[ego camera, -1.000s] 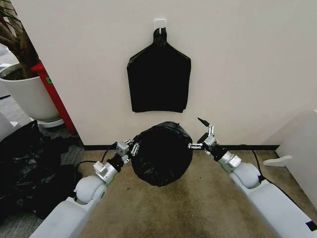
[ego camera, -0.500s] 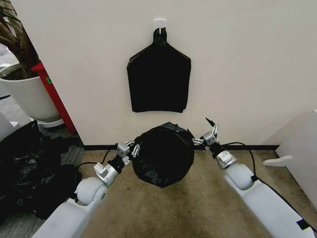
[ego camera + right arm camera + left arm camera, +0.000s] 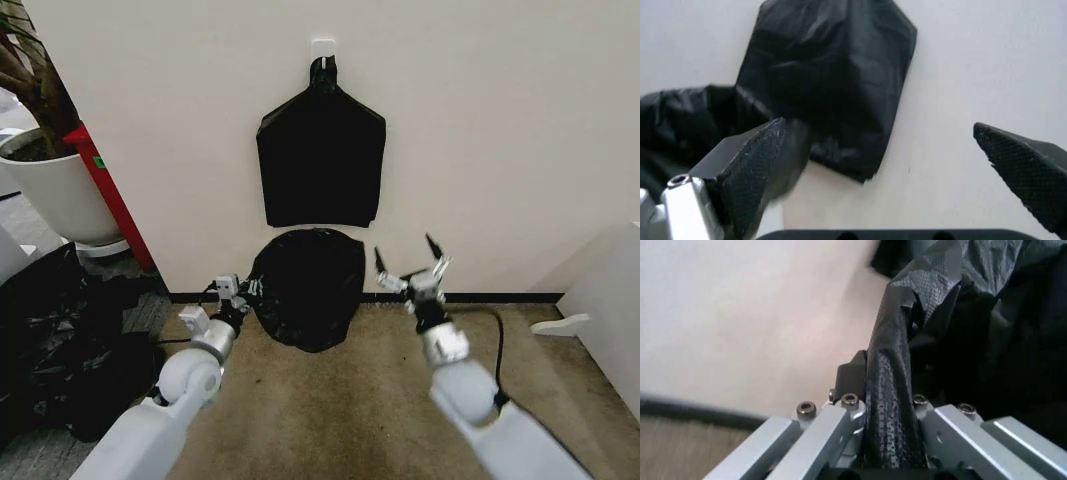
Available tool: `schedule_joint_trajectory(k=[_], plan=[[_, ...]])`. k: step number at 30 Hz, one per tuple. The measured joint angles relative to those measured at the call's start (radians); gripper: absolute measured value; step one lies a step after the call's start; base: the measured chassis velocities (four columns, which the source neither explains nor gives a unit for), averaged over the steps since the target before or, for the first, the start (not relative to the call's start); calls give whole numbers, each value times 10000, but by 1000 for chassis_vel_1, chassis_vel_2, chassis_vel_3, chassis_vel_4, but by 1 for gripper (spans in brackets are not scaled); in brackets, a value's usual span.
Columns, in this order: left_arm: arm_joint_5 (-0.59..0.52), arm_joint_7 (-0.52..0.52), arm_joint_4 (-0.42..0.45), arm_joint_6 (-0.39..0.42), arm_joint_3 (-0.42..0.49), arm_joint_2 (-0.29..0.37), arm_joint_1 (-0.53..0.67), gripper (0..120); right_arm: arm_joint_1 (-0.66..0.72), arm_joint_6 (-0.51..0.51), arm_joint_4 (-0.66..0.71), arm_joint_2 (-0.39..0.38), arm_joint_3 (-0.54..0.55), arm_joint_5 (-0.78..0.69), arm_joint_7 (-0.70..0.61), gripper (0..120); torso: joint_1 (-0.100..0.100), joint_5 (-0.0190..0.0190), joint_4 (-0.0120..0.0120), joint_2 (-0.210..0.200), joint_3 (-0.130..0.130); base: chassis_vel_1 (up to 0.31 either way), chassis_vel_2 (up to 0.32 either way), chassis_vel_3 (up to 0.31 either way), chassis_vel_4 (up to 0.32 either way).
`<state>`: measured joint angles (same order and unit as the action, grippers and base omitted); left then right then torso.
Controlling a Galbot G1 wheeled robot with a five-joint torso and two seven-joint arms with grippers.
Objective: Place the garbage bag over the trash bin.
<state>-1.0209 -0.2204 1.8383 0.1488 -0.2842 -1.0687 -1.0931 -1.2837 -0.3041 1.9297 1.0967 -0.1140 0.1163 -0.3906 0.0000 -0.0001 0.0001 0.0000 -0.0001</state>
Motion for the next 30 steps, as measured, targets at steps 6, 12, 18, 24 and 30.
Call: schedule_joint_trajectory(k=[6,12,18,24,30], plan=[[-1802,-1139,268,1285,-677,-173,63,4,-736,-349,-427,226,222,773,-152,100,0,0,-2,0,0,0,0,0,0],[-2668,-1517,633,2087,-884,-185,-63,4,-743,-820,-1003,583,448,936,239,100,0,-1,-1,0,1,0,0,0,0],[-2845,-1547,1039,2261,-919,-228,-197,4,-468,-1041,-2002,861,556,1172,638,100,0,0,-1,0,1,0,0,0,0],[-3118,-1591,1339,2475,-1035,-227,-249,4,-274,-979,-2936,1048,373,2243,530,100,0,0,0,0,1,0,0,0,0],[-3276,-1642,1512,2591,-1081,-250,-265,4,-106,-652,-3562,1142,142,3413,-34,100,0,0,-1,0,1,0,0,0,0]])
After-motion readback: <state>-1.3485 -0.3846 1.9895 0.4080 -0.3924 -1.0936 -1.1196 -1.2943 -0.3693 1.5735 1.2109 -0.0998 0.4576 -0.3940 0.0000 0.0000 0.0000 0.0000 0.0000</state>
